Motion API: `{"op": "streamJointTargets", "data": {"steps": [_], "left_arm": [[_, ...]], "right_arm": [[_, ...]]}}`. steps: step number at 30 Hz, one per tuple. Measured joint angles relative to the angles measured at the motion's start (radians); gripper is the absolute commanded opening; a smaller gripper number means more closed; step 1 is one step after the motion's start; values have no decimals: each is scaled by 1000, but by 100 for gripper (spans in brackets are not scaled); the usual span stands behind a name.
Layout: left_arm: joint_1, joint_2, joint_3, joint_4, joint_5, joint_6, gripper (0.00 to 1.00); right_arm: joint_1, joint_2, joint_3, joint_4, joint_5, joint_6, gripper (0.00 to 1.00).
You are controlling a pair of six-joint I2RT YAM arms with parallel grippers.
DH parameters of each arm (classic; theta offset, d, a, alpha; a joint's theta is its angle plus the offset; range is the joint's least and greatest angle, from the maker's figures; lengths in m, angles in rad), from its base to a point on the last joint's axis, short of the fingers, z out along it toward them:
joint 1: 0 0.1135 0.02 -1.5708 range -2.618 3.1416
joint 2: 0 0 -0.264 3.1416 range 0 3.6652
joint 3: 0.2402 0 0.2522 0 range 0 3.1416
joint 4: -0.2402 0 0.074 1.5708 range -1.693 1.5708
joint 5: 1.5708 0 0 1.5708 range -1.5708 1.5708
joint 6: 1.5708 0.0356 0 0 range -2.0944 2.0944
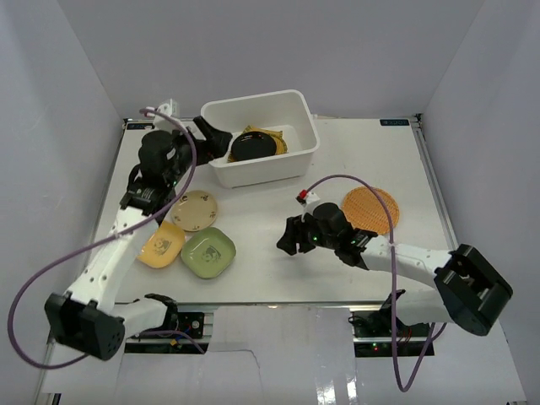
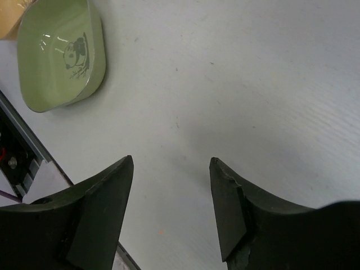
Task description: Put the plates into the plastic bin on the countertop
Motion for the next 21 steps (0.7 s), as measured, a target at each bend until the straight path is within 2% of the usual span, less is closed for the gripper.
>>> {"op": "streamJointTargets", "data": {"steps": [5, 11, 15, 20, 21], "left_arm": [[0, -288, -235, -56, -10, 40, 98], [0, -528, -424, -261, -95, 79, 98], [0, -652, -463, -380, -177, 88, 98], [0, -718, -491, -431, -250, 87, 96], [0, -718, -497, -438, -258, 86, 96]], "right_arm": [[105, 196, 154, 36, 36, -5, 67], [188, 432, 361, 45, 57, -12, 67], [232, 573, 518, 17, 80, -27, 62], [255, 690, 627, -19, 95, -31, 53], [256, 704, 637, -31, 102, -31, 47]]}}
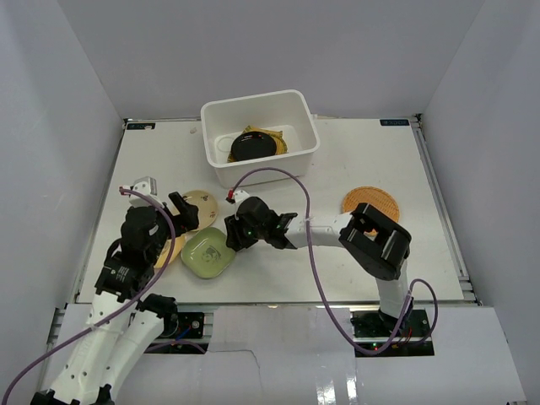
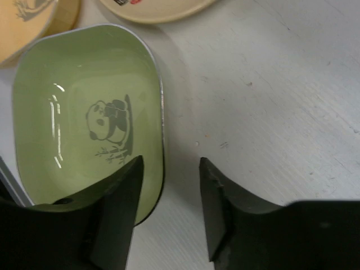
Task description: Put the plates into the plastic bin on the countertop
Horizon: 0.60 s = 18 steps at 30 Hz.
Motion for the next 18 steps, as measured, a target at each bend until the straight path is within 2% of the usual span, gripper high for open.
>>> {"op": "streamJointTargets", "data": {"steps": [2, 3, 5, 11, 15, 18], "left_arm": [[0, 3, -11, -8, -15, -1, 95], [0, 8, -13, -14, -23, -1, 94], [0, 19, -17, -17, -39, -1, 93], [0, 66, -39, -16, -87, -16, 91], [0, 110, -47, -17, -102, -31, 90], [0, 145, -48, -17, -114, -42, 91]], "right_arm": [[0, 22, 12, -16, 12, -2, 43], [-1, 29, 14, -26, 16, -2, 35], [-2, 36, 16, -32, 19, -7, 9], [-2, -6, -3, -51, 42, -6, 8], [-17, -183, -79, -126, 75, -35, 8], [-76, -347, -77, -162, 87, -71, 8]]}}
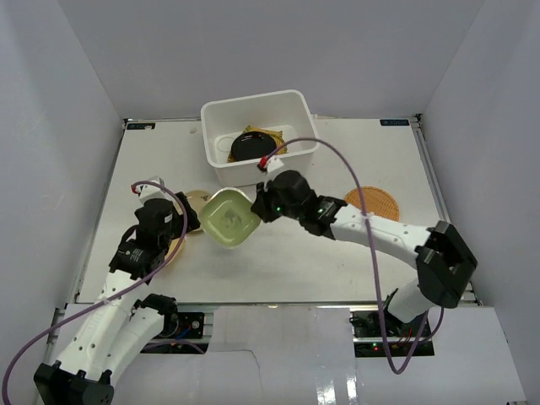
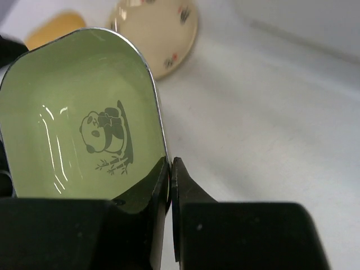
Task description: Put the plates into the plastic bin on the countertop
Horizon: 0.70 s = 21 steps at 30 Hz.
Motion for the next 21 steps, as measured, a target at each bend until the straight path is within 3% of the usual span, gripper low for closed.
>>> {"op": "streamJointTargets", "data": {"steps": [3, 8, 13, 15, 21], "left_arm": [[0, 19, 0, 0, -1, -5, 91], [0, 72, 0, 0, -9, -11, 98], [6, 190, 0, -5, -13, -18, 97], [12, 223, 0, -10, -14, -23, 88], [26, 301, 0, -23, -20, -53, 78]], "right_arm": [[-97, -90, 80, -18, 16, -41, 8], [-261, -35, 295, -14, 48, -109, 8], [-372, 204, 571, -25, 91, -190, 8], [-386, 306, 669, -51, 98, -222, 8], [-423, 536, 848, -145, 94, -287, 8]]}}
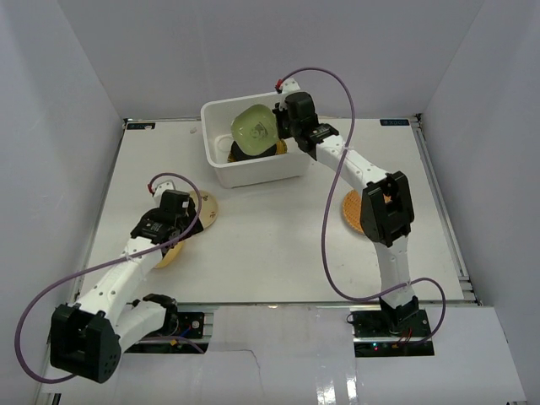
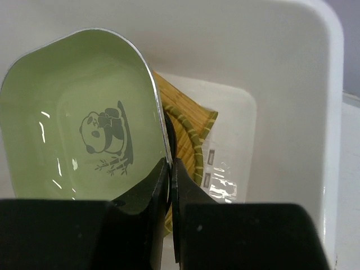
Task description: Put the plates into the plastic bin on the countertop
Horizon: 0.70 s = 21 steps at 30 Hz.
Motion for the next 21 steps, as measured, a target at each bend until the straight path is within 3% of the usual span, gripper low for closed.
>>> {"op": "streamJointTargets", "data": {"steps": [7, 13, 17, 21], "left_arm": [[117, 154, 0, 6, 17, -29, 70], [188, 232, 0, 44, 51, -12, 62], [188, 303, 10, 66, 87, 8, 55], [188, 333, 12, 82, 113, 29, 57]], "right_arm": [[-24, 69, 14, -46, -16, -15, 17], [-29, 74, 19, -45, -55, -5, 48], [-29, 73, 18, -43, -91, 4, 54], [-27, 23, -34, -37, -146, 26, 54]]}}
